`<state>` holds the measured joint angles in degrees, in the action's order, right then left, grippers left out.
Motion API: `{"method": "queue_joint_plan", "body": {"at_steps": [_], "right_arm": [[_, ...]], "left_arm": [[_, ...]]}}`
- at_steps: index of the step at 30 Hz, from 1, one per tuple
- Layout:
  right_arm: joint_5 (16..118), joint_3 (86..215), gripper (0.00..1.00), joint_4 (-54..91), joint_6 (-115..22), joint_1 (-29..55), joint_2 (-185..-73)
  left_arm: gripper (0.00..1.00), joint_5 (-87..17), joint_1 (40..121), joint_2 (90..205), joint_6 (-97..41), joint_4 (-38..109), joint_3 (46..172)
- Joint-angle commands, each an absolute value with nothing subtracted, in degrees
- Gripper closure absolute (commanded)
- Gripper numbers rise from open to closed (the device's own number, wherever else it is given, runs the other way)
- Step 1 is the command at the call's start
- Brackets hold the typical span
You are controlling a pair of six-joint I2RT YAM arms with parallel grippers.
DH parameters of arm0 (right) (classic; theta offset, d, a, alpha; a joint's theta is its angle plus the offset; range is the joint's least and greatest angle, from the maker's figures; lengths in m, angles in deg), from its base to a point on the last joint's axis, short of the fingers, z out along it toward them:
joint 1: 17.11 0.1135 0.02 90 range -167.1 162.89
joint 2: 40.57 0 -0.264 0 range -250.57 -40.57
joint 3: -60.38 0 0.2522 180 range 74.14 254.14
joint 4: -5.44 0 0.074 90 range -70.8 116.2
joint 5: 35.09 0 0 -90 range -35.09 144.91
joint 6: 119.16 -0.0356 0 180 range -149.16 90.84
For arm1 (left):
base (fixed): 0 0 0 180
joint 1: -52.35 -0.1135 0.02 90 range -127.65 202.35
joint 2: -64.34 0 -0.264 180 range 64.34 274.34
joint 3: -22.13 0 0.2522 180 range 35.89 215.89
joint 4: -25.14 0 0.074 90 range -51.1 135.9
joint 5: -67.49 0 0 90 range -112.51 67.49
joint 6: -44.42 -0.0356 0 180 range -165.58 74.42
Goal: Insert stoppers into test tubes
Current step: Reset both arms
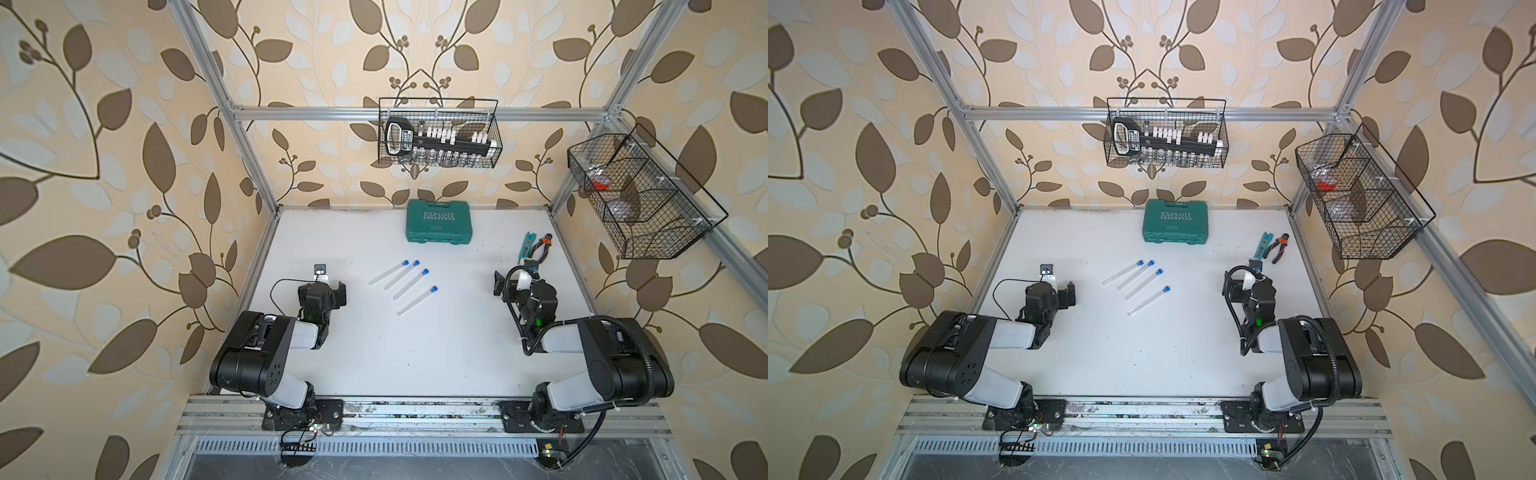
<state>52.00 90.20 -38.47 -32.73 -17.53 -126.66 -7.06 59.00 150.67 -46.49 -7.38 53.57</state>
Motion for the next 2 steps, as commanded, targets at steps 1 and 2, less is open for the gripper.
{"method": "queue_joint_plan", "body": {"at_steps": [1, 2], "right_arm": [[50.4, 92.1, 0.00, -36.9, -31.8, -17.2, -127.8], [50.4, 92.0, 0.00, -37.2, -31.8, -17.2, -127.8]], "left_arm": [[0.01, -2.9, 58.5, 150.4, -43.9, -7.9, 56.0], [0.01, -1.9, 58.3, 150.7, -43.6, -7.5, 56.4]]}}
